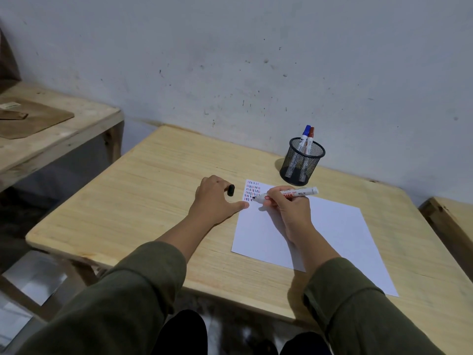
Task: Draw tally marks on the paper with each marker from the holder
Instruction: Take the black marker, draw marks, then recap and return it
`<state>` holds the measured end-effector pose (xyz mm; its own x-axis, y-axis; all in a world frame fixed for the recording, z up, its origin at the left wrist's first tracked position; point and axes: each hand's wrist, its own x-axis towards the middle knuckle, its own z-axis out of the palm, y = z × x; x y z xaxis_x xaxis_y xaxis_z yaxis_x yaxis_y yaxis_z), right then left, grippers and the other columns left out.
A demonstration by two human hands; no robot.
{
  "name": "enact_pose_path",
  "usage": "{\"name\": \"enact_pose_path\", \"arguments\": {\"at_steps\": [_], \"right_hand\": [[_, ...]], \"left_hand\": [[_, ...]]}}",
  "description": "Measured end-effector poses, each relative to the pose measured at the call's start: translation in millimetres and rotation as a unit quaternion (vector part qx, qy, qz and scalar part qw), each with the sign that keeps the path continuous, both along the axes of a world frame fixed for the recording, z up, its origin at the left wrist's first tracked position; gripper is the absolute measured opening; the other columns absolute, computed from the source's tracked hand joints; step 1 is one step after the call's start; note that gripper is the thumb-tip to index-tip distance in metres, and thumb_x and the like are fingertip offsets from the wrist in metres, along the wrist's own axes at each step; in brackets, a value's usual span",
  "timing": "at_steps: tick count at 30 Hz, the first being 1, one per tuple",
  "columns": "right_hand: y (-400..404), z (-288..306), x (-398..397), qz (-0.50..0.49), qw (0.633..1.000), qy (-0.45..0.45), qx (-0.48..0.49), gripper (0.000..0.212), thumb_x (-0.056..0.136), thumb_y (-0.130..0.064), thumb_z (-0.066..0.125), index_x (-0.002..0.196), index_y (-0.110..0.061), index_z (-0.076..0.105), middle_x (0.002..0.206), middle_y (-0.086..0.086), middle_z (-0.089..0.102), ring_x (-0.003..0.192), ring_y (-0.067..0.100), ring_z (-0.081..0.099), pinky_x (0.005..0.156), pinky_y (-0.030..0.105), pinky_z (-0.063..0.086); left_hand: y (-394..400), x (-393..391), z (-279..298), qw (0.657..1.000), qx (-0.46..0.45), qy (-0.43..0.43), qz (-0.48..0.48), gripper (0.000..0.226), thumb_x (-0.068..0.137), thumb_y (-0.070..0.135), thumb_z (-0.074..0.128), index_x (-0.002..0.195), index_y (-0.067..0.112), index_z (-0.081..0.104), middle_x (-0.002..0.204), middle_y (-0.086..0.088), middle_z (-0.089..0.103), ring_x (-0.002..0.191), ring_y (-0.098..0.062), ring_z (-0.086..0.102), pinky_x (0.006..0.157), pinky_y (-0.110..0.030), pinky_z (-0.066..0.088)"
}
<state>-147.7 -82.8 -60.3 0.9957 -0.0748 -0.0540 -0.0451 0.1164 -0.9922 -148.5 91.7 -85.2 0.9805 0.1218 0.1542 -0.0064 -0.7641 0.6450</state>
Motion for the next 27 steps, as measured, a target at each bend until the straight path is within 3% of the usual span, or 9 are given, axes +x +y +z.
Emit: {"name": "enact_pose_path", "arguments": {"at_steps": [4, 8, 12, 15, 18, 20, 23, 25, 27], "right_hand": [[-3.1, -2.7, 2.2, 0.006, 0.997, -0.004, 0.077, 0.008, 0.081, 0.004, 0.066, 0.078, -0.003, 0.066, 0.067, 0.01, 0.068, 0.061, 0.014, 0.067, 0.069, 0.035, 0.06], [-1.9, 1.2, 0.6, 0.003, 0.99, 0.004, 0.143, 0.009, 0.083, 0.003, 0.063, 0.078, -0.004, 0.063, 0.061, 0.007, 0.065, 0.054, 0.01, 0.064, 0.057, 0.031, 0.06], [-4.8, 12.0, -0.4, -0.028, 0.988, 0.007, 0.153, 0.008, 0.088, -0.002, 0.06, 0.08, -0.002, 0.062, 0.054, 0.003, 0.067, 0.047, 0.008, 0.064, 0.047, 0.025, 0.057], [-13.3, 25.5, 4.7, -0.019, 0.99, -0.01, 0.137, 0.007, 0.088, -0.005, 0.06, 0.082, -0.007, 0.062, 0.06, 0.003, 0.068, 0.047, 0.007, 0.064, 0.053, 0.019, 0.055], [-20.1, 42.0, 7.8, 0.002, 0.99, -0.027, 0.136, 0.009, 0.088, -0.002, 0.059, 0.084, -0.009, 0.063, 0.063, 0.001, 0.07, 0.049, 0.007, 0.065, 0.059, 0.019, 0.057], [-22.7, 53.7, 7.3, 0.015, 0.989, -0.042, 0.14, 0.011, 0.088, 0.001, 0.058, 0.086, -0.008, 0.063, 0.068, 0.004, 0.07, 0.049, 0.008, 0.065, 0.062, 0.02, 0.058], [-25.9, 68.5, 5.2, 0.023, 0.988, -0.058, 0.14, 0.009, 0.087, 0.001, 0.058, 0.09, -0.007, 0.062, 0.075, 0.009, 0.067, 0.049, 0.01, 0.064, 0.063, 0.022, 0.058], [-28.2, 75.5, 4.5, 0.024, 0.988, -0.065, 0.138, 0.01, 0.088, 0.001, 0.058, 0.09, -0.008, 0.062, 0.075, 0.008, 0.066, 0.048, 0.01, 0.063, 0.061, 0.021, 0.057], [-30.9, 81.2, 2.8, 0.024, 0.988, -0.07, 0.137, 0.01, 0.088, 0.0, 0.058, 0.09, -0.008, 0.062, 0.074, 0.007, 0.067, 0.048, 0.01, 0.062, 0.062, 0.022, 0.057]], "left_hand": [[-0.5, -2.3, 2.2, 0.998, -0.054, -0.04, -0.006, 0.046, 0.08, 0.04, 0.065, 0.123, 0.027, 0.055, 0.121, -0.002, 0.053, 0.119, -0.018, 0.042, 0.098, -0.028, 0.033], [0.6, -1.9, 5.1, 0.996, -0.073, -0.05, -0.003, 0.021, 0.087, 0.023, 0.059, 0.106, 0.02, 0.067, 0.108, -0.005, 0.059, 0.104, -0.019, 0.052, 0.085, -0.022, 0.033], [-2.4, -3.1, 14.0, 0.989, -0.137, -0.048, 0.029, 0.014, 0.085, 0.014, 0.06, 0.096, 0.015, 0.069, 0.096, -0.007, 0.067, 0.089, -0.02, 0.063, 0.078, -0.022, 0.043], [-9.2, -0.8, 27.1, 0.965, -0.25, -0.042, 0.062, 0.017, 0.083, 0.007, 0.061, 0.082, 0.023, 0.067, 0.084, 0.001, 0.069, 0.078, -0.017, 0.068, 0.075, -0.026, 0.053], [-18.9, 3.6, 41.8, 0.931, -0.353, -0.045, 0.081, 0.029, 0.082, 0.003, 0.06, 0.074, 0.03, 0.066, 0.087, -0.001, 0.07, 0.071, -0.016, 0.067, 0.077, -0.039, 0.059], [-27.3, 5.8, 52.8, 0.919, -0.383, -0.057, 0.066, 0.027, 0.084, 0.0, 0.057, 0.08, 0.025, 0.066, 0.093, -0.006, 0.07, 0.076, -0.014, 0.062, 0.065, -0.027, 0.058], [-38.2, 5.8, 69.1, 0.928, -0.362, -0.079, 0.025, 0.019, 0.086, 0.0, 0.056, 0.091, 0.016, 0.065, 0.088, -0.001, 0.066, 0.078, -0.004, 0.059, 0.054, 0.0, 0.043], [-44.1, 7.1, 74.6, 0.929, -0.359, -0.086, 0.005, 0.019, 0.085, 0.0, 0.057, 0.092, 0.015, 0.065, 0.088, -0.001, 0.067, 0.081, -0.007, 0.062, 0.059, 0.002, 0.041], [-48.8, 8.3, 77.9, 0.929, -0.361, -0.085, -0.013, 0.02, 0.084, 0.0, 0.058, 0.089, 0.018, 0.065, 0.088, -0.001, 0.068, 0.081, -0.008, 0.064, 0.072, -0.008, 0.046]]}}
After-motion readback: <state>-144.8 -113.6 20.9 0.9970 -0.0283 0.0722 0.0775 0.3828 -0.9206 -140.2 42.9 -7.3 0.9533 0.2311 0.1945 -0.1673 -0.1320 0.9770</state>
